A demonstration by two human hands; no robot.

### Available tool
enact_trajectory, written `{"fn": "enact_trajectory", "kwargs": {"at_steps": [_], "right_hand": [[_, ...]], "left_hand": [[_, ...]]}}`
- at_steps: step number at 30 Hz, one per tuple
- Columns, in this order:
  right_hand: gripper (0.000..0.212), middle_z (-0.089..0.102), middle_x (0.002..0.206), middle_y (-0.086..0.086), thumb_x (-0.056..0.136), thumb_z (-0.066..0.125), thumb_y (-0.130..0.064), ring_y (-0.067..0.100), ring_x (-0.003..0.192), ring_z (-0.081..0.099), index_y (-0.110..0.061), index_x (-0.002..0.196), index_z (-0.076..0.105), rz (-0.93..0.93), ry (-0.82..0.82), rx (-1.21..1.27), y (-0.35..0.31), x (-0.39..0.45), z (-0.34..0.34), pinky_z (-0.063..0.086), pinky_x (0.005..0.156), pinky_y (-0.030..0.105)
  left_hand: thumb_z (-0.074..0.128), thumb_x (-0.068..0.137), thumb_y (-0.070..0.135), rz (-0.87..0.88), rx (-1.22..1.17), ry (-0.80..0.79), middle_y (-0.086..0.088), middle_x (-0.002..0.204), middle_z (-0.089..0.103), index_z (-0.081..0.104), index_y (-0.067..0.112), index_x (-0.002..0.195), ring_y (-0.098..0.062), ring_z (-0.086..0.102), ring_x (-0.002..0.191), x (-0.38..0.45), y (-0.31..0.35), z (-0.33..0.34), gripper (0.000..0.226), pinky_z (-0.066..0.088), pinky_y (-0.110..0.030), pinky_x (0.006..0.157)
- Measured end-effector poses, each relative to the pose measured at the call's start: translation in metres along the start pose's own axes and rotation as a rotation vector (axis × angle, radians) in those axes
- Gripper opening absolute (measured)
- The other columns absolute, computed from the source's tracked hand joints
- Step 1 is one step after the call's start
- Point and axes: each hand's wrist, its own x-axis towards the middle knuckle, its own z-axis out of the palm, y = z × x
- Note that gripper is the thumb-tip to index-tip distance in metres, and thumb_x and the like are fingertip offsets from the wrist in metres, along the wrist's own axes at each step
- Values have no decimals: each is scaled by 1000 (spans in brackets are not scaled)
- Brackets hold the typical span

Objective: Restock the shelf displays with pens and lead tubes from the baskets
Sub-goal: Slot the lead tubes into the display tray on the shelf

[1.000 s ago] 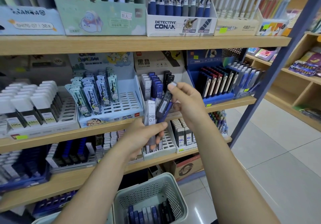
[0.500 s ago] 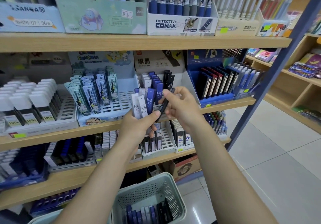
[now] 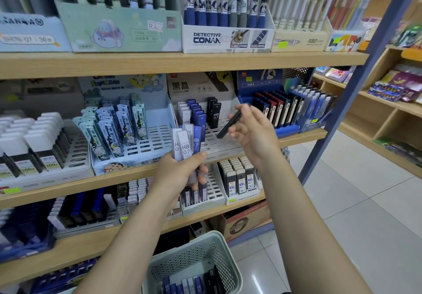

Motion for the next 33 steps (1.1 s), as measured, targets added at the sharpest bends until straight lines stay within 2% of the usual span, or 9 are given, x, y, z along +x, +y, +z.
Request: {"fn": "enact_trajectory", "kwargs": {"at_steps": [4,6,10,12,16,22,28,31,33], "right_hand": [[37,68,97,11,104,49,-37,20,76,68,-5,111,66,0,46,-45,4,15,3,58,75,31],[41,68,90,8,103,51,-38,21,81,70,-1,116,63,18,45,-95,9,23,7,59,83,35],[27,71,67,-1,103,52,-37,21,80,72,-12,104,63,59,22,-165,14,28,14,60,88,37],[23,71,67,0,103,53,-37,21,78,72,-16,102,62,58,24,-210,15,31,15,60,86,37],[23,70,83,3,101,55,-39,19,72,71,-18,107,62,25,49,-313,13,39,15,61,81,38],[20,58,69,-1,97,64,-38,12,57,58,-18,91,64,57,184,-369,21,45,20,51,56,29],[26,57,71,1,91,74,-27,10,51,52,-11,98,54,-21,283,-361,14,43,26,45,47,21],[21,54,57,-5,93,71,-29,8,47,49,-14,86,58,-24,241,-401,10,26,27,43,48,24],[24,55,55,-8,96,67,-33,10,47,49,-15,80,64,-9,136,-441,8,10,27,41,48,26]], "left_hand": [[70,93,16,-27,13,27,-10,66,68,65,5,96,-24,60,49,2,1,1,13,42,-25,39],[70,93,17,-38,21,32,-10,67,69,65,6,96,-24,61,50,3,2,0,12,43,-25,40],[70,93,18,-41,43,28,-15,72,71,66,5,92,-24,62,51,4,2,0,14,46,-28,46],[70,93,18,-42,35,18,-15,72,71,66,5,93,-25,62,53,4,3,-1,14,47,-28,45],[67,95,17,-44,20,-30,-11,73,72,66,4,99,-22,64,55,0,4,0,14,48,-27,42],[58,100,13,-10,40,-80,-13,77,72,62,9,104,-22,67,58,-2,6,0,8,50,-29,44],[63,97,12,21,17,-104,-11,80,75,63,8,106,-25,71,66,-1,3,-7,9,54,-30,48],[67,94,10,1,-59,-93,-14,85,76,67,6,105,-26,73,71,-1,5,-9,12,54,-26,49],[69,92,9,-11,-107,-70,-16,89,77,69,6,101,-27,74,74,-2,6,-8,9,53,-26,48]]}}
